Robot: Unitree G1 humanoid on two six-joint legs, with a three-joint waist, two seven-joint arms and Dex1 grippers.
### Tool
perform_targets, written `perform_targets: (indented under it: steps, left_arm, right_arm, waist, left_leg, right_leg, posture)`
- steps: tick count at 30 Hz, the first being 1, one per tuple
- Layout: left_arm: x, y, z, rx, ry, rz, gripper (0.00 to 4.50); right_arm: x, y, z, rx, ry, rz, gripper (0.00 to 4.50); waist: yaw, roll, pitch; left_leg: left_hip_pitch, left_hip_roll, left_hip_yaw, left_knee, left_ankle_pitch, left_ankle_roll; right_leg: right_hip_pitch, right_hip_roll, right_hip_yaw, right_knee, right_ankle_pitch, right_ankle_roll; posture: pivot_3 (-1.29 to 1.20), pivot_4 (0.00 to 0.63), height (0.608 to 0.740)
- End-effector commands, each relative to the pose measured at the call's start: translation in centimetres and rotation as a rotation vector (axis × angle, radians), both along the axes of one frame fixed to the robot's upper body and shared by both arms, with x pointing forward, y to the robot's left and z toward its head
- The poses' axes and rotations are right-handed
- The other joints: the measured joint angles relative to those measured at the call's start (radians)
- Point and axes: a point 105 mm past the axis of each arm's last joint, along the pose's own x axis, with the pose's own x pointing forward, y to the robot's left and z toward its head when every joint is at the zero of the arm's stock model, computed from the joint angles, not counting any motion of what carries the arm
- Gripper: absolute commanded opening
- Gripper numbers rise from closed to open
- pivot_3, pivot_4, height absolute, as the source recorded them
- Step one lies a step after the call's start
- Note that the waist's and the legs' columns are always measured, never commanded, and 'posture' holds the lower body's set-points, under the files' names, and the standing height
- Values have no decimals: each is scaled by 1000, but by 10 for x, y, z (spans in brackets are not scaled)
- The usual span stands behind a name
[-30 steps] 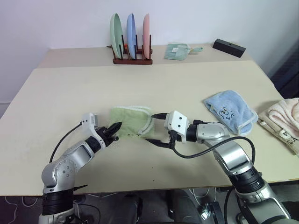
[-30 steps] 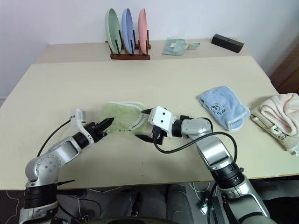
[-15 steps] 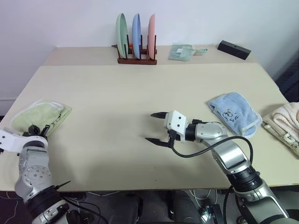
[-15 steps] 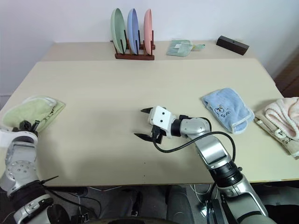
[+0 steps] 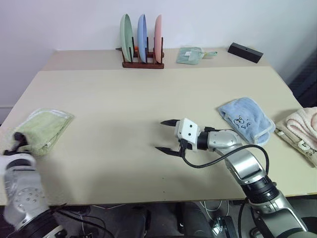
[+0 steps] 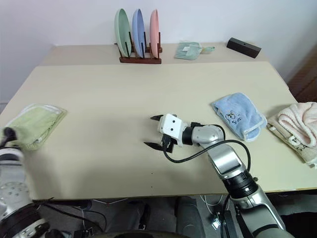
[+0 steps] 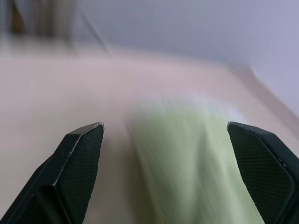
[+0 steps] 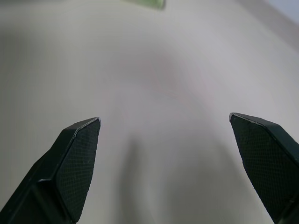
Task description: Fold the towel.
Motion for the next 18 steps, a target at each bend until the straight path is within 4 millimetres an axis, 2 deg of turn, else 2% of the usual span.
perform_targets:
  steps: [1,4,7,10,15,18]
  left_arm:
    - [19,-24,58,332,21,-150,4465]
    - [52,-77,68,557,102,-445,4465]
    - [73,-140,55,688,164,-767,4465]
    - [78,-188,38,833,211,-1014,4465]
    - [77,-216,16,817,238,-1226,4465]
    - [75,-214,6,807,265,-1284,4465]
  right_arm:
    - [5,2,12,39,-42,-10,4500]
    - [14,-3,15,70,-48,-57,4500]
    - [23,-14,16,74,-55,-101,4500]
    - [31,-31,23,123,-28,-179,4500]
    - [31,-74,34,227,83,-291,4500]
    - [20,-98,28,192,116,-330,4500]
  waist:
    - [5,0,0]
    - [9,0,0]
    - [1,0,0]
    - [-13,1,0]
    - [-22,3,1]
    - [-20,3,1]
  left_leg:
    - [0,0,0,0,0,0]
    - [0,-2,-1,0,0,0]
    - [1,-2,-1,0,-1,1]
    - [0,-1,0,-1,-1,1]
    - [-1,1,1,-3,0,1]
    - [-1,1,0,-3,-1,2]
  right_leg:
    - [0,0,0,0,0,0]
    - [3,-1,-1,0,0,0]
    - [3,-2,-1,-1,0,0]
    - [0,-1,0,0,0,0]
    - [-2,0,1,0,0,0]
    - [-1,0,0,-1,0,0]
  posture:
    - [0,150,721]
    - [0,150,721]
    - [0,150,721]
    - [0,150,721]
    - [0,150,721]
    - [0,150,721]
